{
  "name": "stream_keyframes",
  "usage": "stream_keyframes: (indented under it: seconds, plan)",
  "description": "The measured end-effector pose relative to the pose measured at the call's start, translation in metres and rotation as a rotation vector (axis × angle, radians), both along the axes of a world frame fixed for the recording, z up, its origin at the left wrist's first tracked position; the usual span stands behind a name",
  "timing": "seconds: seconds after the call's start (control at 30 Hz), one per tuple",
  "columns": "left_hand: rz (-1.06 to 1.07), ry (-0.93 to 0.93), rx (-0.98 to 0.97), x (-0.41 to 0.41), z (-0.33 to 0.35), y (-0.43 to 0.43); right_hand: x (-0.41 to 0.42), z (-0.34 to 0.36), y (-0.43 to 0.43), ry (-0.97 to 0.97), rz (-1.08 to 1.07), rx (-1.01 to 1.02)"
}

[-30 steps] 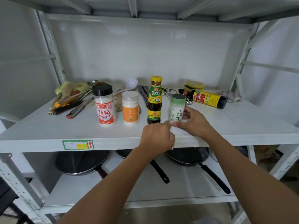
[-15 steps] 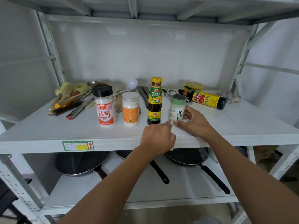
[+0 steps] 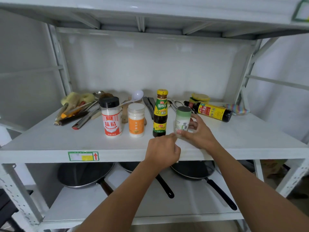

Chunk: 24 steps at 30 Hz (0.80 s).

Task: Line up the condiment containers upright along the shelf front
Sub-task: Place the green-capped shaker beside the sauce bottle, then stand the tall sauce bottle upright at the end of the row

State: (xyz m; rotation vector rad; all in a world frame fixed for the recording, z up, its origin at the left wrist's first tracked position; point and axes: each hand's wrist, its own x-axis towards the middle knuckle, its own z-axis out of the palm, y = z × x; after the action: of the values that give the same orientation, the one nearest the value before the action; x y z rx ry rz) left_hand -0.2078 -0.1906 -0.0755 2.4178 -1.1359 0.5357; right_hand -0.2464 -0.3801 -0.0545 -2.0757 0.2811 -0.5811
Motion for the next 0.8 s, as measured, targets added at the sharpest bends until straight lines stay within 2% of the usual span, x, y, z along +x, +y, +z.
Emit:
stream_keyframes:
  seconds: [0.13,0.23,0.33,0.47,0.57,0.7,0.8]
  plan:
    - [-0.054,0.058,-0.096,0.001,-0.005,0.008,-0.005,0.002,-0.005,-0.154,-0.091,0.381]
    - [-0.198,0.069,-0.039,-0.004,-0.001,0.002,-0.004,0.002,-0.009,-0.274,-0.197,0.596]
    - [-0.337,0.031,0.043,-0.019,0.007,-0.030,-0.001,0.001,-0.012,-0.290,-0.254,0.620]
    - [-0.381,0.099,-0.037,-0.019,0.015,-0.076,-0.009,0.004,-0.024,-0.227,-0.259,0.615]
    - [-0.439,0.236,-0.117,-0.013,0.015,-0.095,-0.013,0.010,-0.048,-0.146,-0.277,0.386]
    - [-0.509,0.327,-0.141,-0.002,0.010,-0.099,0.007,0.022,-0.112,0.061,-0.368,-0.311]
    - [-0.512,0.308,-0.126,-0.005,0.008,-0.101,0.036,0.036,-0.153,0.209,-0.448,-0.621]
